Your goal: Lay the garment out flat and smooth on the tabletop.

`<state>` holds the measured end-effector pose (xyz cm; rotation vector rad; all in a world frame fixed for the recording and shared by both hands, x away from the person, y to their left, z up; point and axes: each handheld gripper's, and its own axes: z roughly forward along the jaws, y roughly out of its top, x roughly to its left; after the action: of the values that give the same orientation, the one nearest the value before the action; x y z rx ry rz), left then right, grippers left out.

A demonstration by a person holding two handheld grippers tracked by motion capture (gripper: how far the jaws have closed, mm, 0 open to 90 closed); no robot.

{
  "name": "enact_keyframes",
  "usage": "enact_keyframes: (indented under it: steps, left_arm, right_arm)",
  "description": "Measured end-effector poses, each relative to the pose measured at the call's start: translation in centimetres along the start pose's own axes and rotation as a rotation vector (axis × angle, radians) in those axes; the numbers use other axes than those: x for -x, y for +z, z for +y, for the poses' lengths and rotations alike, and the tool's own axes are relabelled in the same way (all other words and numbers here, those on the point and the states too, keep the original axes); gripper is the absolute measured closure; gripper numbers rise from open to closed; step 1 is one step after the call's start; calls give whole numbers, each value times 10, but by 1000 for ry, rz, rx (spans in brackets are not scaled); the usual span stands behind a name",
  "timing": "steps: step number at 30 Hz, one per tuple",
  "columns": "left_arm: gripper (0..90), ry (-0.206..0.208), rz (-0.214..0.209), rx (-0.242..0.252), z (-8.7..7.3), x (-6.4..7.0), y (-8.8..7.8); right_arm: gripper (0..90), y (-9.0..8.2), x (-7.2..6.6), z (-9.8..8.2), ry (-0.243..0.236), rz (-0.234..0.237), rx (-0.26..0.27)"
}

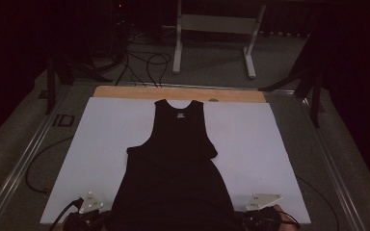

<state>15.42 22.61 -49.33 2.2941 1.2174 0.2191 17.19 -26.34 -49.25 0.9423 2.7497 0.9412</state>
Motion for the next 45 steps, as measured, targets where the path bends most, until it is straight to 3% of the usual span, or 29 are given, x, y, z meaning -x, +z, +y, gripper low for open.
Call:
enact_keyframes:
  steps: [2, 3, 4, 5, 6, 8, 10, 13, 16, 20, 22, 23, 29, 31, 32, 34, 37, 39, 41, 42, 43, 45]
  left_arm:
    - [877, 11, -4, 17, 1, 1, 0]
    - [847, 7, 3, 57, 2, 0, 1]
    - [751, 7, 3, 57, 2, 0, 1]
    - [751, -9, 12, 130, 5, -2, 1]
    - [646, -25, 8, 174, 8, -4, 2]
    - [577, -42, -6, 261, 16, -8, 3]
    - [533, -44, -23, 316, 27, -10, 9]
    - [490, -26, -47, 346, 44, -11, 24]
    - [480, -6, -75, 340, 60, -8, 41]
    - [473, 32, -126, 319, 72, -1, 62]
    - [472, 53, -119, 267, 73, 2, 71]
    - [472, 63, -102, 232, 73, 4, 76]
    - [467, 94, -74, 229, 71, 7, 78]
    - [464, 105, -65, 227, 70, 9, 78]
    - [464, 104, -64, 226, 70, 9, 78]
    - [465, 102, -64, 227, 70, 9, 78]
    - [467, 109, -56, 225, 70, 10, 78]
    - [467, 122, -44, 221, 70, 11, 78]
    - [467, 123, -39, 220, 70, 12, 78]
    - [467, 121, -39, 221, 70, 12, 78]
    - [467, 121, -40, 221, 70, 12, 78]
    - [467, 119, -42, 223, 70, 12, 78]
  right_arm:
    - [873, 0, -4, 0, -17, 17, -16]
    - [856, 0, -6, 1, -28, 27, -27]
    - [856, 0, -6, 1, -28, 27, -27]
    - [795, 0, -6, 2, -43, 40, -29]
    - [672, 1, -3, 5, -27, 24, 4]
    - [562, 0, 5, 11, -1, 12, 65]
    - [542, 1, 15, 20, 26, -24, 129]
    - [542, 8, 34, 37, 51, -112, 200]
    - [578, 23, 57, 57, 105, -149, 246]
    - [596, 48, 87, 81, 156, -204, 234]
    - [595, 59, 99, 89, 191, -223, 241]
    - [587, 63, 104, 93, 206, -211, 245]
    - [541, 85, 122, 105, 275, -182, 213]
    - [748, 92, 129, 109, 287, -138, 217]
    - [798, 92, 130, 111, 277, -145, 211]
    - [894, 87, 131, 116, 246, -198, 188]
    - [898, 73, 137, 122, 227, -284, 176]
    - [899, 63, 141, 124, 220, -317, 182]
    - [899, 59, 143, 124, 229, -321, 190]
    - [876, 57, 147, 119, 268, -291, 201]
    - [750, 59, 148, 116, 277, -271, 197]
    - [583, 66, 149, 111, 317, -161, 200]
